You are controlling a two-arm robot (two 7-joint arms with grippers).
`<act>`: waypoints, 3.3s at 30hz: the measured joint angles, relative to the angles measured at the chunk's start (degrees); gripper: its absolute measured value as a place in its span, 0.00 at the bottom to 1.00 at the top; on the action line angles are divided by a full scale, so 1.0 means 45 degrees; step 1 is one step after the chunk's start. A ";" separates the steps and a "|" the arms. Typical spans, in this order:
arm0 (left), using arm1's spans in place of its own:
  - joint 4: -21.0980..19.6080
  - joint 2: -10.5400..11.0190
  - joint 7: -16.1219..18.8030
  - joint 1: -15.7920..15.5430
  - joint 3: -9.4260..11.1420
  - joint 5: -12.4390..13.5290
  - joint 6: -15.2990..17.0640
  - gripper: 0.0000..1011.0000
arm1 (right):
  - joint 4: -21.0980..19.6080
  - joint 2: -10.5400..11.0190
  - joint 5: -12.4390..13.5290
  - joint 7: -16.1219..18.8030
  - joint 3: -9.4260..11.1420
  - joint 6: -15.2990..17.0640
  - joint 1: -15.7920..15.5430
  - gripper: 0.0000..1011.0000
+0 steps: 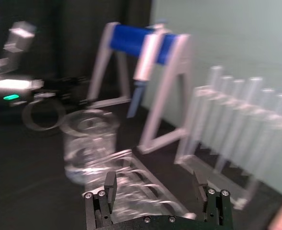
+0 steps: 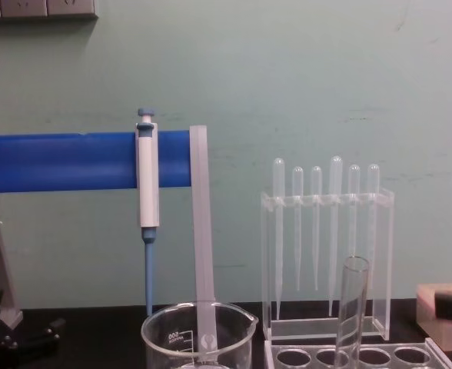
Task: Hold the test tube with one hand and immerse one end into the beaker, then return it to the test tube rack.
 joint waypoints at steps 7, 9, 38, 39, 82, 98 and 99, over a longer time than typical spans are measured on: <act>0.0000 0.0000 0.0000 -0.0001 0.0001 0.0000 0.0000 0.99 | 0.0133 0.0131 -0.0129 0.1701 -0.0576 0.0047 0.0416 0.99; 0.0000 0.0000 0.0000 -0.0001 0.0000 0.0000 0.0000 0.99 | 0.0223 0.0042 -0.0172 0.1860 -0.0682 0.0046 0.0540 0.99; 0.0000 0.0000 0.0000 -0.0001 0.0001 0.0000 0.0001 0.99 | 0.2736 -0.2100 -0.0735 0.2973 -0.2596 0.0198 0.3582 0.99; 0.0000 0.0000 0.0000 -0.0001 0.0000 -0.0001 0.0000 0.99 | 0.2736 -0.2100 -0.0736 0.2973 -0.2596 0.0198 0.3582 0.99; 0.0000 0.0000 0.0000 0.0000 0.0001 0.0000 0.0000 0.99 | 0.2684 -0.2056 -0.0746 0.2902 -0.2559 0.0117 0.3584 0.22; 0.0000 0.0000 0.0000 -0.0001 0.0000 0.0000 0.0000 0.99 | 0.1796 -0.1710 0.0070 0.2646 -0.2459 0.2169 0.4480 0.22; -0.0001 0.0000 0.0000 -0.0001 0.0001 -0.0001 0.0000 0.99 | 0.1651 -0.1661 0.0158 0.2651 -0.2496 0.2427 0.4613 0.22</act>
